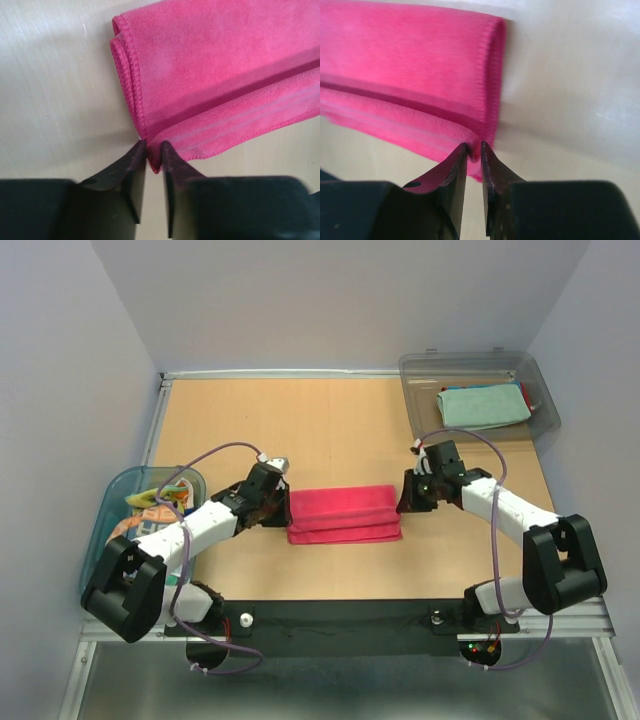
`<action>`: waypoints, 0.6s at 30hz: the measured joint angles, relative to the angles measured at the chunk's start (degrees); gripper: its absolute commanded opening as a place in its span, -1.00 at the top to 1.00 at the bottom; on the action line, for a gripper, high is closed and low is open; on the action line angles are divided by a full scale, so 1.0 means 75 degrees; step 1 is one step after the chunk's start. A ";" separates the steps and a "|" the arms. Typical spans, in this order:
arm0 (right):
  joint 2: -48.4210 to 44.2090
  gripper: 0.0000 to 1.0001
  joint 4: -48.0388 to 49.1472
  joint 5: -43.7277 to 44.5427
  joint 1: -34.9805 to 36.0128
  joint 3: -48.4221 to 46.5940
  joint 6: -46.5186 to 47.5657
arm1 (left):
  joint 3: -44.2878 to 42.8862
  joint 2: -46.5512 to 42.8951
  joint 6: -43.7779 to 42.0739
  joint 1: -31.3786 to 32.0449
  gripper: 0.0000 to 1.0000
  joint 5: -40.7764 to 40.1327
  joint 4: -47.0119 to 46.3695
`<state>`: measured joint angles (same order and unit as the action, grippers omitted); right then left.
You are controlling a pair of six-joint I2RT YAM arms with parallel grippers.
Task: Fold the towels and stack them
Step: Fold the towel
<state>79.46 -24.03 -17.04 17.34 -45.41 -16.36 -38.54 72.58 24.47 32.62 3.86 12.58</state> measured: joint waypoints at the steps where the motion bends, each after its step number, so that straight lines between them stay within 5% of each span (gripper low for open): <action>1: 0.0000 0.36 -0.0006 -0.0006 0.0000 0.0061 -0.0032 | 0.0064 -0.0032 0.0026 0.0009 0.07 0.0000 0.0000; 4: -0.0035 0.18 -0.0015 -0.0067 -0.0012 0.0312 -0.0111 | 0.0277 -0.0204 0.0117 0.0009 -0.41 0.0032 0.0061; 7: -0.0431 0.02 -0.0175 -0.0326 -0.0015 0.0539 -0.0169 | 0.0452 -0.0734 0.0268 0.0105 -0.60 0.0178 0.0198; 13: -0.1550 0.03 -0.0373 -0.0845 0.0000 0.0262 -0.0192 | 0.0408 -0.2410 0.0484 0.0256 -0.60 0.0353 0.0283; 18: -0.1043 0.11 -0.0321 -0.0764 0.0131 -0.0466 -0.0213 | -0.0198 -0.1947 0.0592 0.0259 -0.38 0.0181 0.0198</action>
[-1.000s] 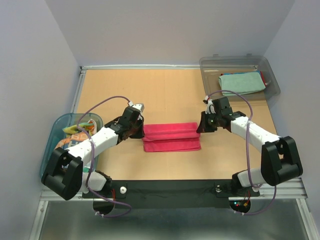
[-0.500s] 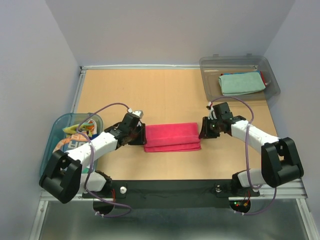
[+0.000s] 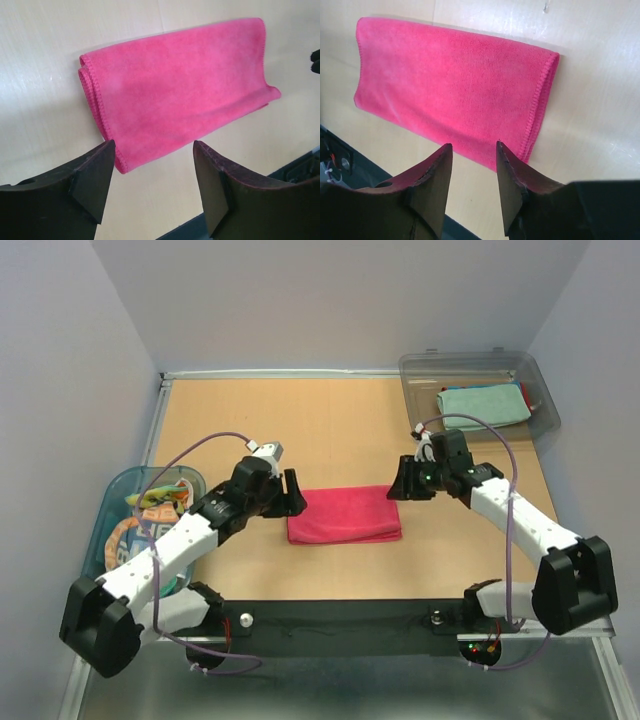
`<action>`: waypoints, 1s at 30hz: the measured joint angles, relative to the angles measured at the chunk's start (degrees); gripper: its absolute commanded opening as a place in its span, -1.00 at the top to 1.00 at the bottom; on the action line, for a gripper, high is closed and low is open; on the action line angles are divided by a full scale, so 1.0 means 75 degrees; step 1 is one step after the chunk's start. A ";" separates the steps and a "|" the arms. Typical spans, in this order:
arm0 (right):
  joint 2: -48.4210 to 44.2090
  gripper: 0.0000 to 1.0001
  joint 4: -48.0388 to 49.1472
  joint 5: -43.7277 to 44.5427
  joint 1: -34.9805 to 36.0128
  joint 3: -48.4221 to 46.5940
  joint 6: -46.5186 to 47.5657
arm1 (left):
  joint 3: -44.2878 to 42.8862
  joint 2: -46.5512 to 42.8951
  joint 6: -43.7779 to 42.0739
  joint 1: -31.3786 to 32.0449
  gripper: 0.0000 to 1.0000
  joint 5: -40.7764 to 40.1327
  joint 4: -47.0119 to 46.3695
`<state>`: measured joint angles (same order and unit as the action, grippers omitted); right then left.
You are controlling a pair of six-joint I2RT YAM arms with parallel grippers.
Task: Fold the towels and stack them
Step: Fold the towel
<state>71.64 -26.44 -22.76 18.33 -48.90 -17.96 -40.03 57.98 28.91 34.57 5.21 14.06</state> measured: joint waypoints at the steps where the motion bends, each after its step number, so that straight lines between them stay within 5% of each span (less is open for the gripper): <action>1: 0.0187 0.15 0.0012 0.0052 0.0067 -0.0108 -0.0012 | -0.0099 0.0259 0.0017 0.0020 -0.35 -0.0052 -0.0012; 7: 0.0638 0.18 0.0163 0.0428 0.0510 0.0026 -0.0344 | -0.0265 0.1746 0.0329 0.0615 -0.12 -0.0338 -0.0251; 16: 0.0017 0.22 0.1075 0.0469 0.0714 0.2468 -0.1376 | 0.1174 0.1947 0.1507 0.1183 0.21 -0.0726 -0.0956; 30: -0.1993 0.24 0.1556 0.1743 0.0714 0.3194 -0.2398 | 0.1795 0.0662 0.2617 0.1177 0.13 -0.1635 -0.0874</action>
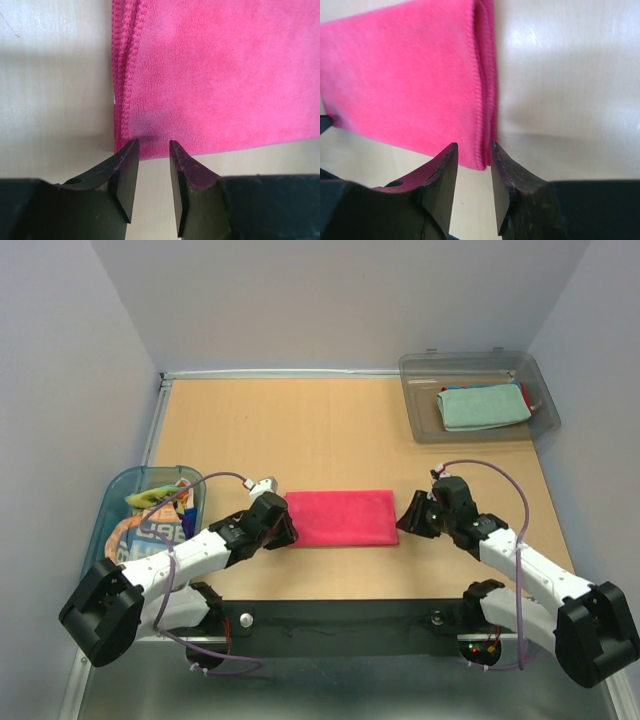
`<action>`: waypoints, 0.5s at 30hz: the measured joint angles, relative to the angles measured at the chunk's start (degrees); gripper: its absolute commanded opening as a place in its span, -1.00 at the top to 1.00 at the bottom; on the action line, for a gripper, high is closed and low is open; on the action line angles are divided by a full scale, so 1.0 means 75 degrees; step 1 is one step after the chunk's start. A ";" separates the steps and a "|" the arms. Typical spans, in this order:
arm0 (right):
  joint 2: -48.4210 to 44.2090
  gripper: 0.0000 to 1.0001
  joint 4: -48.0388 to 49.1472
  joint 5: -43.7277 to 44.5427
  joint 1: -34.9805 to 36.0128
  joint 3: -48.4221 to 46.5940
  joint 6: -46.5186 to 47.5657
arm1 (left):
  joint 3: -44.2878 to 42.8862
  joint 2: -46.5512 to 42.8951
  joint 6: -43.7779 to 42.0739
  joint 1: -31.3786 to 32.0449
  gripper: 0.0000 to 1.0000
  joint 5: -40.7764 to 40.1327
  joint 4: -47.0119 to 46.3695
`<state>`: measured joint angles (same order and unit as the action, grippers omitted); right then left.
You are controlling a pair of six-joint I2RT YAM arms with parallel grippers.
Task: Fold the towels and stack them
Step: Fold the towel
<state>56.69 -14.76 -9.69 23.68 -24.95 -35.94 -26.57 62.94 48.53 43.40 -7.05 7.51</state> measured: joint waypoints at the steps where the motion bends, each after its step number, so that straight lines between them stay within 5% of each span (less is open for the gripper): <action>1: 0.0017 0.23 -0.0003 0.0006 0.0000 -0.0111 0.0015 | 0.0000 -0.0070 0.0000 0.0003 0.11 -0.0032 0.0015; 15: 0.3179 0.32 0.2317 -0.0321 0.0000 -0.1705 0.0338 | 0.0154 0.0146 0.0152 0.0000 0.12 -0.0341 -0.0052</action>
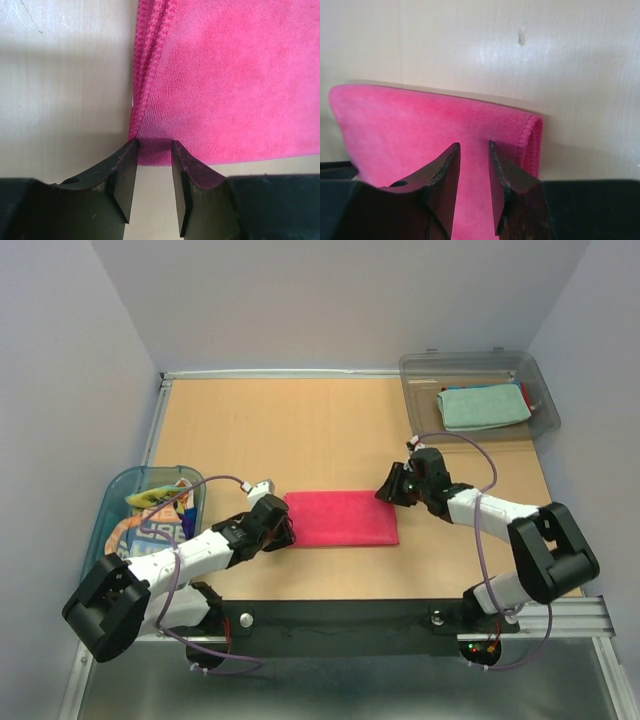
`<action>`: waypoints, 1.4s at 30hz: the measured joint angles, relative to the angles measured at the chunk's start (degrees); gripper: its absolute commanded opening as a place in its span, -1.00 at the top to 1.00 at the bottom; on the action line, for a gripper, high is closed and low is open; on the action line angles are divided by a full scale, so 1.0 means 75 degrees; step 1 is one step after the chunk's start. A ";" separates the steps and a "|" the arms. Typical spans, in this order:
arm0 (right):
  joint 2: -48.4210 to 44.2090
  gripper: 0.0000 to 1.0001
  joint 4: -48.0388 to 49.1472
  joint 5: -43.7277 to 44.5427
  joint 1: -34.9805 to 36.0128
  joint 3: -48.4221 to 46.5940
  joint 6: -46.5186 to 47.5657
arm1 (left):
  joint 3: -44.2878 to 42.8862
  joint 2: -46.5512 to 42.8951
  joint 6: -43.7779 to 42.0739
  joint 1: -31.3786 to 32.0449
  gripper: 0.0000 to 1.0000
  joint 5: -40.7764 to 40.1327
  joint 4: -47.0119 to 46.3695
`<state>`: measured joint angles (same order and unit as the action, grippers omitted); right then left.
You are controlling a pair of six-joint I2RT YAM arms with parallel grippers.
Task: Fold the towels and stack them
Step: Fold the towel, then neatly place the folded towel into the bin
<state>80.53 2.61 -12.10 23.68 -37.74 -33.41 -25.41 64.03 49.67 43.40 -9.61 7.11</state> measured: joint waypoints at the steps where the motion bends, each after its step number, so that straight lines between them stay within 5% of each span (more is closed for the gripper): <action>1: 0.0294 0.33 0.0201 0.0000 -0.0006 0.0026 0.0000 | 0.0015 0.0000 0.0012 0.0000 0.12 -0.0003 -0.0017; 9: 0.0662 0.25 0.1058 -0.0026 -0.0460 0.0504 0.0082 | 0.0032 -0.0012 0.0131 0.0000 0.11 -0.0020 -0.0041; 14: -0.0638 -0.38 0.0082 0.0641 -0.0551 0.0396 0.0653 | -0.0373 -0.0029 -0.0128 0.0070 -0.30 -0.0146 0.0609; 15: -0.0845 -0.73 -0.0117 0.0828 -0.0551 0.0323 0.0740 | -0.0606 -0.0029 -0.0216 0.0154 -0.36 -0.0207 0.0807; 17: -0.1294 -0.99 -0.0516 0.1276 -0.0551 0.0149 0.0883 | -0.1043 -0.0006 -0.0335 0.0475 -0.51 -0.0399 0.1008; 22: -0.2084 -1.00 -0.1614 0.2789 -0.0612 -0.0020 0.1139 | -0.3080 0.0965 -0.0816 0.1891 -0.71 -0.1008 0.1338; 30: -0.2159 -1.00 -0.2920 0.3640 -0.1361 0.0000 0.0726 | -0.6301 0.4371 -0.2124 0.3926 -0.65 -0.1848 0.1545; 42: -0.1961 -1.00 -0.3037 0.2620 -0.2212 0.0283 0.0560 | -0.8154 0.6875 -0.3742 0.4465 -0.63 -0.2477 0.1947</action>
<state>65.82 -20.16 7.55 7.09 -35.62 -29.21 -86.56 115.59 21.61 76.88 -28.18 21.71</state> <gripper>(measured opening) 0.998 0.817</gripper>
